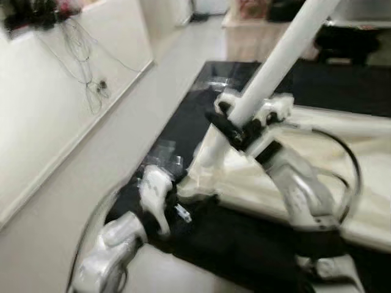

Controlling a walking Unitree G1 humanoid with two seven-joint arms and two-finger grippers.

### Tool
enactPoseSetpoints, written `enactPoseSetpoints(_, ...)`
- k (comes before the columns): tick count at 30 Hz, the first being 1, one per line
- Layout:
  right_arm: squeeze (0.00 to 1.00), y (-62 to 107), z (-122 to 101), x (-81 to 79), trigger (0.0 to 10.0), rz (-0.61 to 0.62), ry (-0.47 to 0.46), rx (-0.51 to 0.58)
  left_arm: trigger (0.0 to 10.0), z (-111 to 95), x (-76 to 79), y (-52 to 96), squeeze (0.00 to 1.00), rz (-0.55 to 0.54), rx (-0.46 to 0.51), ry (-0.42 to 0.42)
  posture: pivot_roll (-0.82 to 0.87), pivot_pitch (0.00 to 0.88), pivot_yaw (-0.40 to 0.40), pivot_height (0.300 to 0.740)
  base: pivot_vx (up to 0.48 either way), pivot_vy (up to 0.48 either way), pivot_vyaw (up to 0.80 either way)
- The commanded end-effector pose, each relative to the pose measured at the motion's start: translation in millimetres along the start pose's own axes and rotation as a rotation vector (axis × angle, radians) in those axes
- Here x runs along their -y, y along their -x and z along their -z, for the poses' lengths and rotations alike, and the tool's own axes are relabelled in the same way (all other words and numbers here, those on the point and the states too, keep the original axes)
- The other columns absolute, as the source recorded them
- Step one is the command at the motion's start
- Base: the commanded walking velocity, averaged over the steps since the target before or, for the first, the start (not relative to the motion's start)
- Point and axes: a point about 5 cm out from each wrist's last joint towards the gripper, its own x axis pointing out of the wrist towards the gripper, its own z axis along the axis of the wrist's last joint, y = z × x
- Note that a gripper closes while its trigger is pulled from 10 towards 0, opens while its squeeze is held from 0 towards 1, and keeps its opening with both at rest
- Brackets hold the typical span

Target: Building children table

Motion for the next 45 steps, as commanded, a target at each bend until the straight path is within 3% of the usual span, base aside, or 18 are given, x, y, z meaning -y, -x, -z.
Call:
enactPoseSetpoints(1, 0.0, 2.3, -3.5, 2.0, 10.0, 0.006, 0.013, 0.014, 10.0, 2.8, 5.5, 3.0, 0.0, 0.037, -0.014, 0.016, -0.01, 0.105, 0.087, 0.74, 0.0, 0.0, 0.78)
enactPoseSetpoints(7, 0.0, 3.0, -4.4, -1.0, 10.0, -0.042, 0.018, 0.01, 10.0, 9.6, 7.3, 8.1, 0.0, 0.068, -0.053, 0.006, 0.0, 0.105, 0.088, 0.74, 0.0, 0.0, 0.38)
enactPoseSetpoints(11, 0.0, 5.8, -1.6, -6.5, 10.0, -0.151, 0.101, -0.077, 10.0, 15.6, 0.5, 12.2, 0.0, 0.04, -0.093, -0.037, 0.0, 0.126, 0.087, 0.74, 0.0, 0.0, 0.0)
enactPoseSetpoints(14, 0.0, 5.7, -0.7, -6.8, 10.0, -0.162, 0.116, -0.092, 10.0, 16.5, -0.8, 12.8, 0.0, 0.034, -0.097, -0.042, 0.0, 0.126, 0.087, 0.74, 0.0, 0.0, 0.0)
enactPoseSetpoints(19, 0.0, 4.0, 10.1, -12.1, 10.0, -0.297, 0.235, -0.222, 10.0, 16.3, -1.0, 12.4, 0.0, 0.036, -0.097, -0.042, 0.02, 0.172, 0.085, 0.74, 0.0, 0.0, 0.0)
enactPoseSetpoints(21, 0.0, 1.6, 12.1, -6.0, 10.0, -0.39, 0.298, -0.299, 10.0, 15.0, 4.2, 8.6, 0.0, 0.089, -0.1, -0.085, 0.02, 0.193, 0.086, 0.74, 0.0, 0.0, 0.0)
enactPoseSetpoints(23, 0.0, 0.0, 9.6, -1.8, 10.0, -0.409, 0.304, -0.315, 10.0, 14.0, 6.5, 8.2, 0.0, 0.111, -0.1, -0.102, 0.02, 0.208, 0.086, 0.74, 0.0, 0.0, 0.0)
enactPoseSetpoints(27, 0.0, -4.9, -11.3, 7.5, 10.0, -0.489, 0.248, -0.306, 10.0, 10.5, 11.9, 12.3, 0.0, 0.127, -0.088, -0.094, 0.03, 0.251, 0.079, 0.74, 0.0, 0.0, 0.0)
enactPoseSetpoints(35, 0.0, -14.0, -31.4, 4.6, 10.0, -0.587, 0.142, -0.234, 10.0, 5.9, 21.6, 15.4, 0.0, 0.106, -0.06, -0.08, 0.04, 0.324, 0.015, 0.74, 0.0, 0.0, 0.0)
enactPoseSetpoints(41, 0.0, -20.0, -36.8, 6.7, 10.0, -0.643, 0.141, -0.245, 10.0, 4.3, 24.2, 15.2, 0.0, 0.07, -0.048, -0.079, 0.03, 0.336, -0.005, 0.74, 0.0, 0.0, 0.0)
enactPoseSetpoints(43, 0.0, -20.6, -37.2, 6.9, 10.0, -0.648, 0.141, -0.247, 10.0, 4.1, 24.3, 15.2, 0.0, 0.067, -0.047, -0.078, 0.03, 0.336, -0.005, 0.74, 0.0, 0.0, 0.0)
enactPoseSetpoints(45, 0.0, -35.9, -43.8, 14.2, 10.0, -0.536, 0.148, -0.188, 10.0, 2.5, 24.6, 14.4, 0.0, 0.04, -0.039, -0.092, 0.04, 0.339, -0.018, 0.74, 0.0, 0.0, 0.0)
